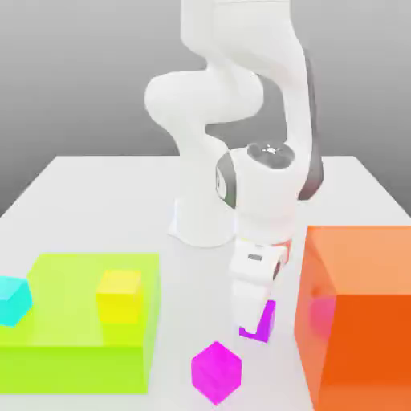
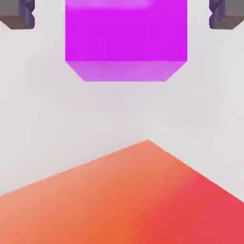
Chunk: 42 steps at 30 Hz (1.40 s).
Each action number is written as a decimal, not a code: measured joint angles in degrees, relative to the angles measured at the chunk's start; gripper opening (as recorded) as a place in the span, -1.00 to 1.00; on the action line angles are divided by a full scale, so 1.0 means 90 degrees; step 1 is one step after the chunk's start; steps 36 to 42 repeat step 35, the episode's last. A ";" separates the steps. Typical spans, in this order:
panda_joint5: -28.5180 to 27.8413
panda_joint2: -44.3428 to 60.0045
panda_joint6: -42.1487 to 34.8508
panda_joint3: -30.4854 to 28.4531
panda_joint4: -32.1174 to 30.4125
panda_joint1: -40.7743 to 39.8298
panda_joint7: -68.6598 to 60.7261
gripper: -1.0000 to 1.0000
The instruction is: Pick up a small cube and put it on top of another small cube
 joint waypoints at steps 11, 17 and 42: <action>-0.0220 -0.0960 -0.0803 -0.0095 -0.0169 0.0038 0.0162 -1.00; -0.0521 -0.2070 -0.2177 -0.0428 0.0109 -0.0504 0.0712 -1.00; -0.0755 -0.2575 -0.3845 -0.1582 0.1288 -0.2268 0.2113 1.00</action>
